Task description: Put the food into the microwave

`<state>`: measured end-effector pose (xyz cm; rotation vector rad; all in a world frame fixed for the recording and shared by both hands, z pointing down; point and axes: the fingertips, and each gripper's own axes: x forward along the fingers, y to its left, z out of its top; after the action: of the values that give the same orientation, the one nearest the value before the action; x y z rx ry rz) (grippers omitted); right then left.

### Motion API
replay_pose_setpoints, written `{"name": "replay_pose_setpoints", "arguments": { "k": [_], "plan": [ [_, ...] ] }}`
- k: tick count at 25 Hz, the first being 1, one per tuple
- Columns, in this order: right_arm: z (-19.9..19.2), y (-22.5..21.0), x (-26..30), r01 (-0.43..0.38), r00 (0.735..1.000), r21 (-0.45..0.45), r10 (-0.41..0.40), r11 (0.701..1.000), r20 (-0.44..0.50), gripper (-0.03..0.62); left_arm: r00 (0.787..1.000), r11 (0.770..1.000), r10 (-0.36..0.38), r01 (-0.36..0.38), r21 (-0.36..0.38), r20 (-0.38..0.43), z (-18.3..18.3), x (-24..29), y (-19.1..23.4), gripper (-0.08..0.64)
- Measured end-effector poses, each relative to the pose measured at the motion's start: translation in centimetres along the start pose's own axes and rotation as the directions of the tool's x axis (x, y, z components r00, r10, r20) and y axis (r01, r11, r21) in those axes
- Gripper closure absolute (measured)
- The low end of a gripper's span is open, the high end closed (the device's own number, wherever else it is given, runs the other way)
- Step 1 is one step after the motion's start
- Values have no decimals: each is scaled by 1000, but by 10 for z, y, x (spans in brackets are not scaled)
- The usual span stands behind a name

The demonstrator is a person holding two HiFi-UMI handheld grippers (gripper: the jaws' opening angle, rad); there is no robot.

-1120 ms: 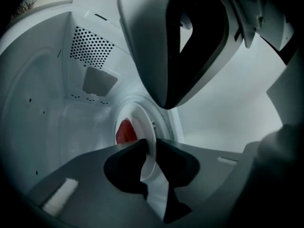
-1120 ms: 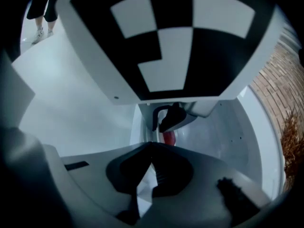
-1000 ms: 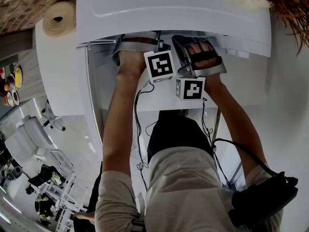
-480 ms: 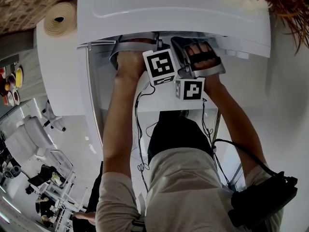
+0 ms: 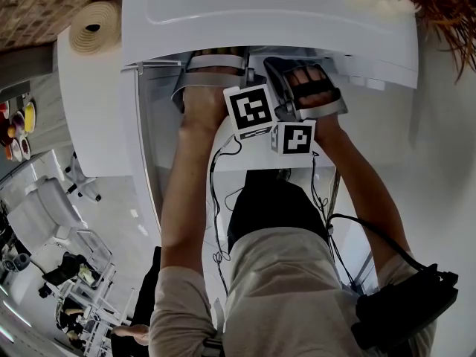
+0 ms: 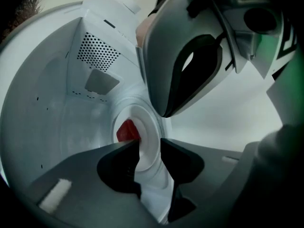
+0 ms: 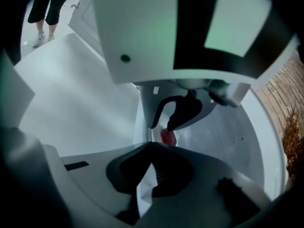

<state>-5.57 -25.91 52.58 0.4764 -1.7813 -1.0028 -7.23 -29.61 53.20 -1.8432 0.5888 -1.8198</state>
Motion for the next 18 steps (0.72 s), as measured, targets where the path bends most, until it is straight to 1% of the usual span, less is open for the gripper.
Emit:
{"name": "replay_pose_setpoints", "arguments": {
  "k": [3,5,6,7,8,9,14,18],
  "plan": [
    [0,1,-2,1,1000,-5,-1,1000,-3,584,1000,1000,23,-23,-4,-6,0,-5,-4,413],
    [1,-1,-4,8,1000,-8,-8,1000,-4,584,997,997,71,-71,-21,-12,-2,-11,1,421],
    [1,-2,-5,11,1000,-10,-11,1000,-4,584,994,993,112,-113,-25,-12,-2,-15,6,442],
    [2,-2,-7,13,1000,-11,-13,1000,-4,584,988,988,151,-151,-23,-12,-2,-20,10,482],
    [3,-2,-8,14,1000,-13,-14,1000,-4,584,984,984,177,-178,-19,-12,-2,-23,11,532],
    [4,-2,-10,16,1000,-15,-16,1000,-3,584,981,981,192,-192,-16,-12,-2,-26,11,552],
    [8,-2,-17,21,1000,-26,-21,999,-3,584,976,976,216,-216,-20,-27,-5,-31,4,552],
    [9,-2,-20,32,999,-22,-32,999,-6,584,968,969,247,-247,2,-39,-9,-30,-1,552]
  ]
}}
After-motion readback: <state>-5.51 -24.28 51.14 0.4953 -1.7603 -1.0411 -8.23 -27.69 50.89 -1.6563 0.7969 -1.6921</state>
